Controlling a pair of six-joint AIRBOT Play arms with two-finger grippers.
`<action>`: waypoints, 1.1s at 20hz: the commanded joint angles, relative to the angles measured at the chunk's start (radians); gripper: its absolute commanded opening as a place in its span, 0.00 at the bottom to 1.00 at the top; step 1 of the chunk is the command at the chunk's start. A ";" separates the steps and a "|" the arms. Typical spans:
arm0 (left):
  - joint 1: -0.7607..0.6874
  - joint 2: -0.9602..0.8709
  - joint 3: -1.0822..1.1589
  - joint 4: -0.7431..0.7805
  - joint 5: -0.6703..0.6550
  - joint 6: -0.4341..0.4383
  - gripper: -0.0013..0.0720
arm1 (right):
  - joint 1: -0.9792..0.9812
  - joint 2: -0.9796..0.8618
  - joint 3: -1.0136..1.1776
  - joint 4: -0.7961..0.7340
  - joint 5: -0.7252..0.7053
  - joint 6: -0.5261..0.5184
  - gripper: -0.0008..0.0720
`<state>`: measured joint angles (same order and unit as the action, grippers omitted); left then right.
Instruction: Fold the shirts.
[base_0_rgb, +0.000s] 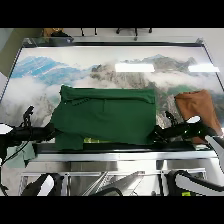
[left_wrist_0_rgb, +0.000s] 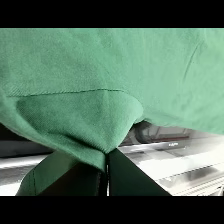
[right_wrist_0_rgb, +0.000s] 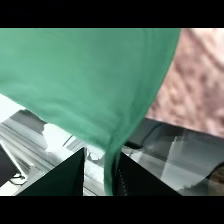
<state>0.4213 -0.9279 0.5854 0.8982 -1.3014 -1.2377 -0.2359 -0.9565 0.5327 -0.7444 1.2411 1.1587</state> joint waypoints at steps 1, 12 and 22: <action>0.001 0.001 0.001 0.000 0.002 -0.001 0.03 | 0.001 0.002 -0.015 -0.014 -0.002 0.000 0.18; -0.037 0.159 0.001 0.320 -0.241 -0.205 0.03 | -0.125 0.270 -0.011 -0.506 0.129 0.339 0.03; -0.243 0.061 0.209 0.253 0.080 -0.222 0.03 | -0.145 0.242 0.174 0.045 -0.143 -0.044 0.03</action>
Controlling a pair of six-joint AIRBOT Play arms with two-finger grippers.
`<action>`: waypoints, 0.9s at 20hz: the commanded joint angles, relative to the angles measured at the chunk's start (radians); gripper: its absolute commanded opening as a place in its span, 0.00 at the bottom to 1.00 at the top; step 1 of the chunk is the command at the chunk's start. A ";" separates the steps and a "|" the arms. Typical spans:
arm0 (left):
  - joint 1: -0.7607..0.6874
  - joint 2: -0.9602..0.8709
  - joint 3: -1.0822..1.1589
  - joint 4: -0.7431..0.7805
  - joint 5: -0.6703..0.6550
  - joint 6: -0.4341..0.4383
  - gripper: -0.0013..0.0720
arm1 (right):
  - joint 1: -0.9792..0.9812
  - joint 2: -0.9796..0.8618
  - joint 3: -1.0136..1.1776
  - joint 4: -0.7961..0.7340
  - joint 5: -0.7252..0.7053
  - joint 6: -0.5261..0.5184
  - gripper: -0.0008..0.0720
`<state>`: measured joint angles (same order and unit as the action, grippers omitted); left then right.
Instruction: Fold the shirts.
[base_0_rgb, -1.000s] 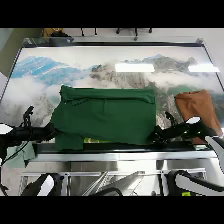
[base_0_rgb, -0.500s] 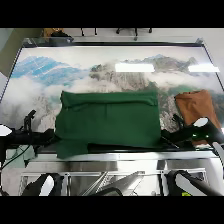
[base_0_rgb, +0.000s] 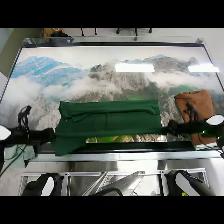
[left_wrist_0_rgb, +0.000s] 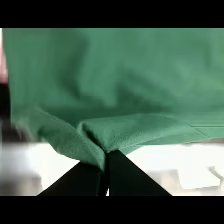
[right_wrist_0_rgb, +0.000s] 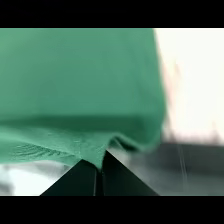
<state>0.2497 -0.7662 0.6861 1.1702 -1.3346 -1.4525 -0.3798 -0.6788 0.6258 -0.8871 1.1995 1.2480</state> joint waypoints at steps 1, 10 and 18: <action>-0.101 -0.169 0.177 -0.019 0.148 -0.006 0.03 | 0.003 -0.071 0.117 0.242 -0.140 -0.185 0.03; -0.163 -0.780 0.615 -0.018 0.230 0.047 0.03 | 0.146 -0.524 0.267 0.335 -0.422 -0.401 0.04; -0.162 -1.007 0.884 -0.019 0.034 0.046 0.96 | 0.095 -0.555 0.491 0.115 -0.266 -0.274 0.69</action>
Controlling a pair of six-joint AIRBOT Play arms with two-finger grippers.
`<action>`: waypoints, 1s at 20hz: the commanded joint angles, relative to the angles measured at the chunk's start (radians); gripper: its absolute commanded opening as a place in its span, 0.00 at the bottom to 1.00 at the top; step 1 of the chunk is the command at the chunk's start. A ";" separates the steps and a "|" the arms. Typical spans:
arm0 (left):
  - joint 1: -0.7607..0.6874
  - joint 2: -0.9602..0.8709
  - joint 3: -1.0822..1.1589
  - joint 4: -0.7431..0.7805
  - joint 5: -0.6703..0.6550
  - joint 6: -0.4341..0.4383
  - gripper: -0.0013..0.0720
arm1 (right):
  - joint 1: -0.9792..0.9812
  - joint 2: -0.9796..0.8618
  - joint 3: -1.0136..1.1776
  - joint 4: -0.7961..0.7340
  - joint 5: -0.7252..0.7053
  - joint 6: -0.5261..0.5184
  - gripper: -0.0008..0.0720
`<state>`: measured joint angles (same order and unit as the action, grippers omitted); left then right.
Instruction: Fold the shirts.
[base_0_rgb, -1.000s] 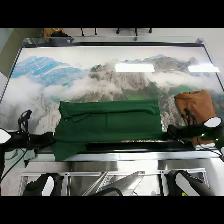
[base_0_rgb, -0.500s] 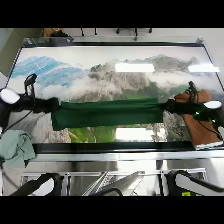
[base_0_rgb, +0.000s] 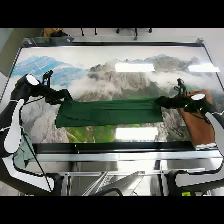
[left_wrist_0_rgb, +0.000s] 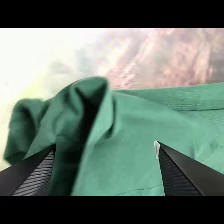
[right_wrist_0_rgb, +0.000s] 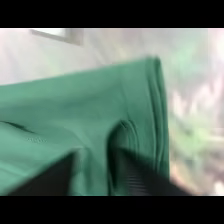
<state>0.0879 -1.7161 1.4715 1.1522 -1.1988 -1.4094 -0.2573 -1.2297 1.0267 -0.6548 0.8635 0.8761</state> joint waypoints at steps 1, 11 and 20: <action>0.000 -0.058 0.130 -0.002 -0.124 0.002 0.96 | -0.049 -0.004 0.106 -0.141 0.084 0.127 0.71; -0.012 -0.056 0.280 -0.167 -0.220 -0.013 0.96 | -0.025 -0.173 0.106 -0.073 0.216 0.109 0.73; -0.217 -0.083 0.278 -0.209 -0.121 -0.013 0.16 | 0.005 -0.119 0.204 -0.014 0.368 0.077 0.03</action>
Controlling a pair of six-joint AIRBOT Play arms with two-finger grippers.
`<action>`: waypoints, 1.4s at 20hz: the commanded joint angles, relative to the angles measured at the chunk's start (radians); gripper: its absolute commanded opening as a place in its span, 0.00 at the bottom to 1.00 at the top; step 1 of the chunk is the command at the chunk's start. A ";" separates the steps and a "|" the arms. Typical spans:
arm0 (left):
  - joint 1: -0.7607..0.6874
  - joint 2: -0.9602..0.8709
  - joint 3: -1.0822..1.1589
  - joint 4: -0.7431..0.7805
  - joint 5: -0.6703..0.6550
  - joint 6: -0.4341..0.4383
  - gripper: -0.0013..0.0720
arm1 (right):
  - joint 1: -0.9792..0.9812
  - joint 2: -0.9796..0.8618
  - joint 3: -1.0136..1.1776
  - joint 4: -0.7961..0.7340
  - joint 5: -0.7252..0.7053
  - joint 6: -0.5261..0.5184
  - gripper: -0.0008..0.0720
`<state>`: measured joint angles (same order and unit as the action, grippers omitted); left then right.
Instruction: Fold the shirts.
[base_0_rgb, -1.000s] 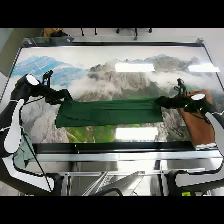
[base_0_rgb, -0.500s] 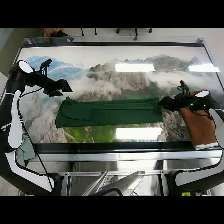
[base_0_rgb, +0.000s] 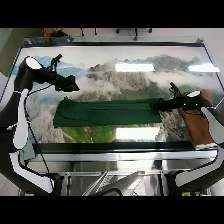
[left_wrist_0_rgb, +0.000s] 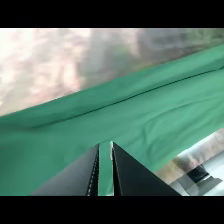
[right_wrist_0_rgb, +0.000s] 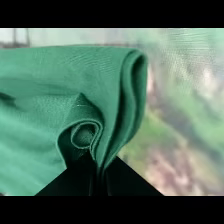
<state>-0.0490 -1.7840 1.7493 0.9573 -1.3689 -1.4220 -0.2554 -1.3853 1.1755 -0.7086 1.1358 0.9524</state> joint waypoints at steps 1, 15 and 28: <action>-0.124 -0.036 0.001 -0.016 0.063 -0.001 0.16 | 0.001 0.060 0.090 0.039 0.137 0.024 0.03; -0.630 -0.339 0.003 -0.362 0.512 -0.024 0.16 | -0.125 0.186 0.505 0.187 0.597 0.201 0.03; -0.018 0.327 0.002 -0.660 -0.001 0.237 0.03 | 0.435 0.121 0.504 0.192 0.174 0.226 0.03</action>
<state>-0.2020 -1.5925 1.7523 0.3256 -1.2613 -1.2091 -0.0216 -1.2243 1.6791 -0.5121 1.5024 1.1744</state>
